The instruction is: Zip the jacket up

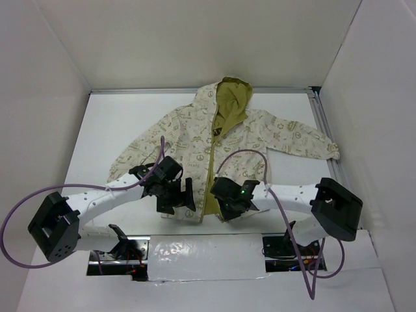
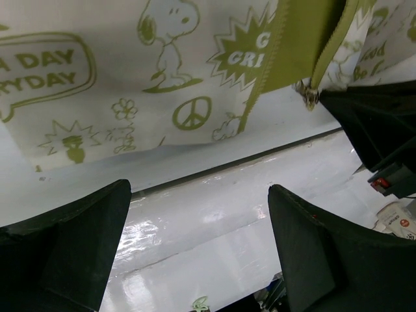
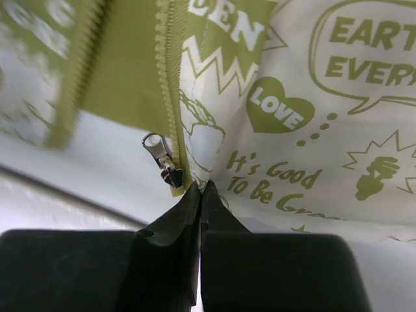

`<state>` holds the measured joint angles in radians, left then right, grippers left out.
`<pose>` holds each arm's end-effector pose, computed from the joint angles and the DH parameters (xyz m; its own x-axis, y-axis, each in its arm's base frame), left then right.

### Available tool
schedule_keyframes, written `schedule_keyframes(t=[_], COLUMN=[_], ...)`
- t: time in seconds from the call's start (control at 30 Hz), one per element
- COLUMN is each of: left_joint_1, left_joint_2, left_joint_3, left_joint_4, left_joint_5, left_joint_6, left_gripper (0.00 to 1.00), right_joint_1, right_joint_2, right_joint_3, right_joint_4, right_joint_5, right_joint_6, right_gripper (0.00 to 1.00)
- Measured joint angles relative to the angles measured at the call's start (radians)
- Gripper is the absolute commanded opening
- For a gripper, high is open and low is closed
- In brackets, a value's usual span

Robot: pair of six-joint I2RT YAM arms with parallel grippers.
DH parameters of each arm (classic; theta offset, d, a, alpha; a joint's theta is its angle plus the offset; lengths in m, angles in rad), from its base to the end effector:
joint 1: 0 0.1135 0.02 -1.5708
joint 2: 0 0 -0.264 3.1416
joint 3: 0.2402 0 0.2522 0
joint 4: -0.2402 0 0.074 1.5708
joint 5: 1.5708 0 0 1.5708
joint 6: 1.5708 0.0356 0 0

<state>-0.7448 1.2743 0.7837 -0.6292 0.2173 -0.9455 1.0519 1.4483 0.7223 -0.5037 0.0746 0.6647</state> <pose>0.1673 -0.1647 0.2056 -0.9800 -0.1734 -0.0978 -0.1086 0.8776 -0.4670 0.1250 0.2135 0.1546 -0.8944 -0.3257 -0.3066 -0.3836 0.9111 0.1511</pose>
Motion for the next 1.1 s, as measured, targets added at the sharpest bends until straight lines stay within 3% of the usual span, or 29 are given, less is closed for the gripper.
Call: schedule_keyframes(t=[0.13, 0.23, 0.27, 0.43, 0.87, 1.1], left_joint_1=[0.000, 0.000, 0.000, 0.000, 0.000, 0.003], left_joint_2=[0.001, 0.017, 0.027, 0.050, 0.031, -0.054], left_joint_3=[0.009, 0.024, 0.029, 0.035, 0.034, -0.013], left_joint_4=[-0.002, -0.001, 0.002, 0.002, -0.005, -0.038], left_joint_5=[-0.004, -0.004, -0.004, -0.004, -0.011, -0.021], left_joint_6=[0.001, 0.003, 0.003, 0.003, -0.008, -0.056], left_gripper=[0.99, 0.99, 0.99, 0.99, 0.99, 0.99], right_joint_1=[0.015, 0.022, 0.026, 0.075, 0.098, 0.149], right_joint_2=[-0.077, -0.112, -0.118, -0.171, -0.274, -0.076], right_joint_3=[-0.066, -0.088, -0.089, -0.082, 0.066, 0.162], right_joint_4=[-0.026, -0.058, -0.071, -0.125, -0.174, -0.143], right_joint_5=[-0.060, -0.082, -0.083, -0.079, 0.016, 0.020], right_joint_6=[0.026, 0.033, 0.032, 0.015, -0.038, -0.080], right_gripper=[0.05, 0.24, 0.42, 0.56, 0.43, 0.41])
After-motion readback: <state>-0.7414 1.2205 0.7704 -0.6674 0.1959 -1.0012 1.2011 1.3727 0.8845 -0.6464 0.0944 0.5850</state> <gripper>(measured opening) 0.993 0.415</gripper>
